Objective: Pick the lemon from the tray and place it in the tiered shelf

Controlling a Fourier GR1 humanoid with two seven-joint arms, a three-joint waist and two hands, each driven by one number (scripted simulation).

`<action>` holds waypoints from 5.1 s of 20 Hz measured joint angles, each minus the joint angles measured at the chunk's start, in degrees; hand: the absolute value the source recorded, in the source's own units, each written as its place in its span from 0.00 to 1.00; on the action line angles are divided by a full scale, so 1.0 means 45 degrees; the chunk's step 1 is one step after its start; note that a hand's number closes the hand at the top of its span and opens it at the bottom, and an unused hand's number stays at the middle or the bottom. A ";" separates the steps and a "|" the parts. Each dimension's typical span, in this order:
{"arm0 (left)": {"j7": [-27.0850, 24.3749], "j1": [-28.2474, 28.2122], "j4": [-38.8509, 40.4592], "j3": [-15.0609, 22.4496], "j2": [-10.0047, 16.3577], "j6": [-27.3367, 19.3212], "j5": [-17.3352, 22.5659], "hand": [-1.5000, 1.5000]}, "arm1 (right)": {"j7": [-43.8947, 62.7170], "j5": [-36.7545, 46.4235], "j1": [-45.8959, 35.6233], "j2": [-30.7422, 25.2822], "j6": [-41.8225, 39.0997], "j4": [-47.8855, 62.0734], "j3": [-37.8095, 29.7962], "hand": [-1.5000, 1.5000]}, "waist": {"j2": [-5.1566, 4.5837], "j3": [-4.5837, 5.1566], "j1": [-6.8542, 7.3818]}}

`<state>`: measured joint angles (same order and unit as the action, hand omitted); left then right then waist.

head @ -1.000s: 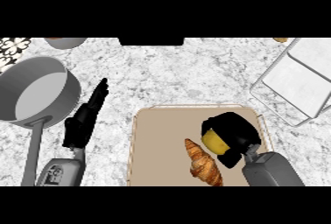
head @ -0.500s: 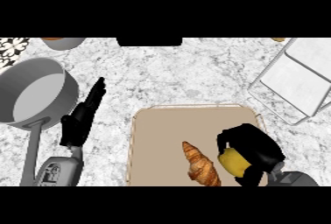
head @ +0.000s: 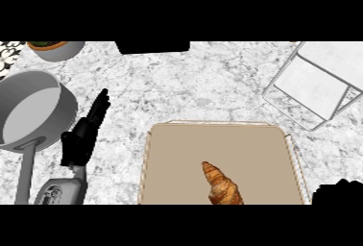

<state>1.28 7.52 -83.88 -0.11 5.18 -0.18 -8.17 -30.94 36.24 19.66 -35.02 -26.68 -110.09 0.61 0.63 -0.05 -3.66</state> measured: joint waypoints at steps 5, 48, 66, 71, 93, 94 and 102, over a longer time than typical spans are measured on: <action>-0.0043 -0.0113 -0.0135 0.0009 -0.0028 0.0022 0.0044 0.50 | -0.1289 -0.3428 0.1861 -0.0439 -0.0388 -0.0796 -0.2656 1.00 | -0.0008 0.0014 0.0030; 0.0348 0.0828 0.0149 0.0296 -0.0290 0.0400 -0.0203 0.50 | 0.6000 -1.2679 -0.6488 -0.6674 0.2257 0.3559 -0.7645 1.00 | -0.0185 0.0017 0.1024; -0.0149 0.0875 0.0589 0.0159 -0.0326 0.0469 -0.0207 0.50 | 0.4187 -0.9540 -1.1237 -0.3834 0.4622 0.6862 -0.3693 1.00 | -0.0192 0.0013 0.1099; 0.0011 0.0606 0.0276 0.0209 -0.0343 0.0493 -0.0200 0.50 | 0.3708 -0.9784 -1.2550 -0.3206 0.4130 0.8729 -0.3561 1.00 | -0.0183 0.0014 0.1067; 0.0064 0.0508 0.0011 0.0184 -0.0284 0.0658 -0.0201 0.50 | 0.2430 -0.7513 -1.5399 -0.3672 0.4406 1.5310 -0.3999 0.00 | -0.0172 0.0014 0.1026; 0.0189 0.0471 -0.0141 0.0133 -0.0207 0.0776 -0.0096 0.50 | 0.2458 -0.7639 -1.5470 -0.3753 0.4123 1.5463 -0.4098 0.00 | -0.0167 0.0017 0.1018; 0.0328 0.0733 -0.0031 0.0132 -0.0347 0.0515 -0.0281 0.50 | 0.3037 -0.8463 -1.6388 -0.4098 0.2244 1.6251 -0.4560 0.00 | -0.0167 0.0015 0.0964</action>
<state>2.75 10.82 -84.02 0.49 3.62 2.13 -9.43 -17.27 -1.84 -54.09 -53.46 -16.58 -36.96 -19.91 -0.12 0.01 0.68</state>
